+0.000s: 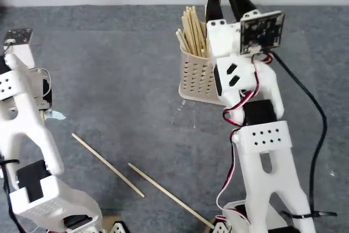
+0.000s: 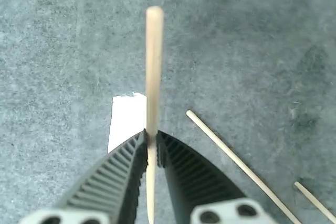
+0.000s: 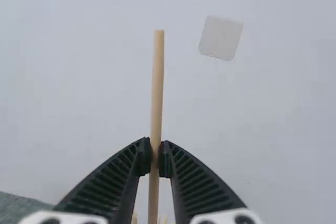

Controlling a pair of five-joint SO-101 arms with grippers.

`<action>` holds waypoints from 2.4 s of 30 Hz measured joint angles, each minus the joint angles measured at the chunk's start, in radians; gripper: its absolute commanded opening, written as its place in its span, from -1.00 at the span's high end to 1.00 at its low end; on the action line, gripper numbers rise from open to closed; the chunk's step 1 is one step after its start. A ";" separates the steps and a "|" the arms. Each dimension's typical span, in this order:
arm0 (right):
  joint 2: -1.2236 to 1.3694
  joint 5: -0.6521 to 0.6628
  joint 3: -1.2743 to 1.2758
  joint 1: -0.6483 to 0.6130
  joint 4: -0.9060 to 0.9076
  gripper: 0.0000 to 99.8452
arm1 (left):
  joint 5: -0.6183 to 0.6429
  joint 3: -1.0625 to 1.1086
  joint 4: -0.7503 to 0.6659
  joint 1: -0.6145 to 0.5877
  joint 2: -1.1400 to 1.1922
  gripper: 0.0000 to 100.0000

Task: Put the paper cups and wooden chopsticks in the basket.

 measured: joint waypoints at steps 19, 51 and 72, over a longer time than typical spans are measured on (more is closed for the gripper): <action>-0.419 -0.149 0.066 -0.020 0.643 0.93 | 0.209 -0.393 0.000 0.040 0.000 0.98; -0.928 -0.307 0.957 -0.017 0.697 0.92 | 0.733 -0.833 -0.462 0.839 0.032 0.98; -1.030 -0.244 0.996 -0.034 0.772 0.92 | 0.710 -0.829 -0.282 0.844 0.068 0.53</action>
